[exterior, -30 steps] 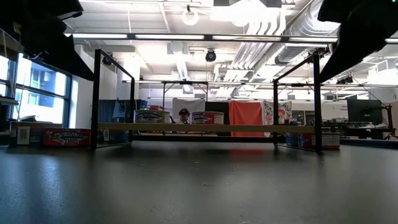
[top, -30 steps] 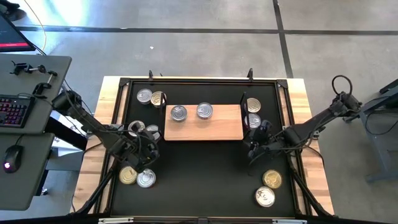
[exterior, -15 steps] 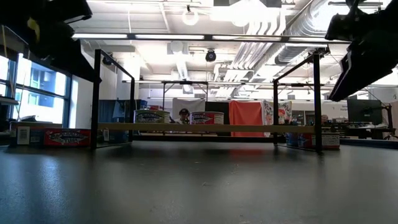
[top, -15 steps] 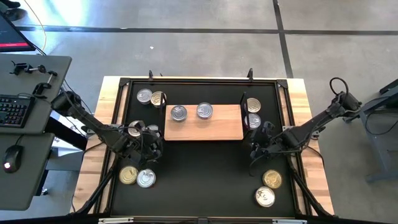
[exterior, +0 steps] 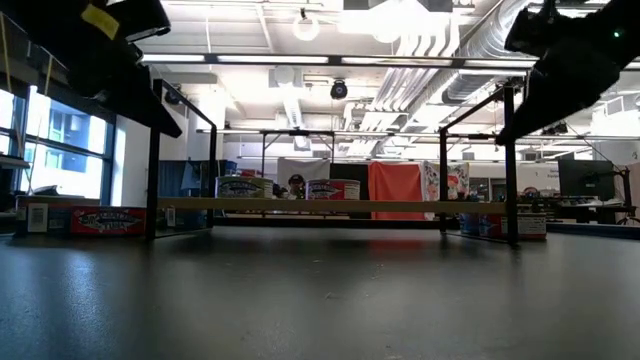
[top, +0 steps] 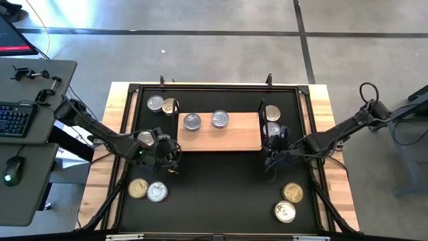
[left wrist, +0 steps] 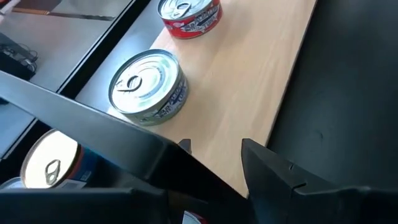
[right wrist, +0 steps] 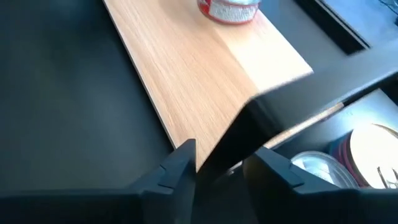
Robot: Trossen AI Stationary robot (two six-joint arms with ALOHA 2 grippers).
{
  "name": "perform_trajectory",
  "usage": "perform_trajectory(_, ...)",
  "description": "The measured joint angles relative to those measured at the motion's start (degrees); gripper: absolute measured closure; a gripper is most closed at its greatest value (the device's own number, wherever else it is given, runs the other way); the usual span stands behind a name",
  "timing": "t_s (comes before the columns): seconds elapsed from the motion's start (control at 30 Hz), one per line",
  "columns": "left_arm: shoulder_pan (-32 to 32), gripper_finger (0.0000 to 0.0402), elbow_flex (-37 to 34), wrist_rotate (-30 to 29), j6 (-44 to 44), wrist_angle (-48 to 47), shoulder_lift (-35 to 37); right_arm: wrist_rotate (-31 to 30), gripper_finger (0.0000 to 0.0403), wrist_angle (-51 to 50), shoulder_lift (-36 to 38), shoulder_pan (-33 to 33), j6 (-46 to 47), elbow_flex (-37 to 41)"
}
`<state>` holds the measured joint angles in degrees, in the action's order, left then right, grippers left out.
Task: Stack canned seafood by type on shelf
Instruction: Move the shelf to the top
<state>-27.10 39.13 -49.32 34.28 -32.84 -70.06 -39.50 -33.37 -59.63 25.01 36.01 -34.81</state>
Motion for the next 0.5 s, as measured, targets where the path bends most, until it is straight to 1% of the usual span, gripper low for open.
perform_trajectory(0.17, 2.9, 0.0287, 0.0, 0.9, -3.5, 0.5, 0.0, 0.6, 0.0329, 0.2, 1.3, -1.9, -0.6, 0.0)
perform_trajectory(0.37, 7.2, 0.0332, 0.0, 3.9, -9.2, 2.2, 0.0, 2.0, 0.0385, 1.2, 1.2, -6.3, -4.1, 0.0)
perform_trajectory(0.43, 8.5, 0.0345, 0.0, 4.6, -11.8, 3.5, 0.0, 3.3, 0.0395, 1.9, 1.3, -8.1, -5.8, 0.0)
perform_trajectory(0.5, 10.2, 0.0353, 0.0, 5.0, -14.3, 4.3, 0.0, 3.8, 0.0393, 2.4, 1.3, -10.3, -8.0, 0.0)
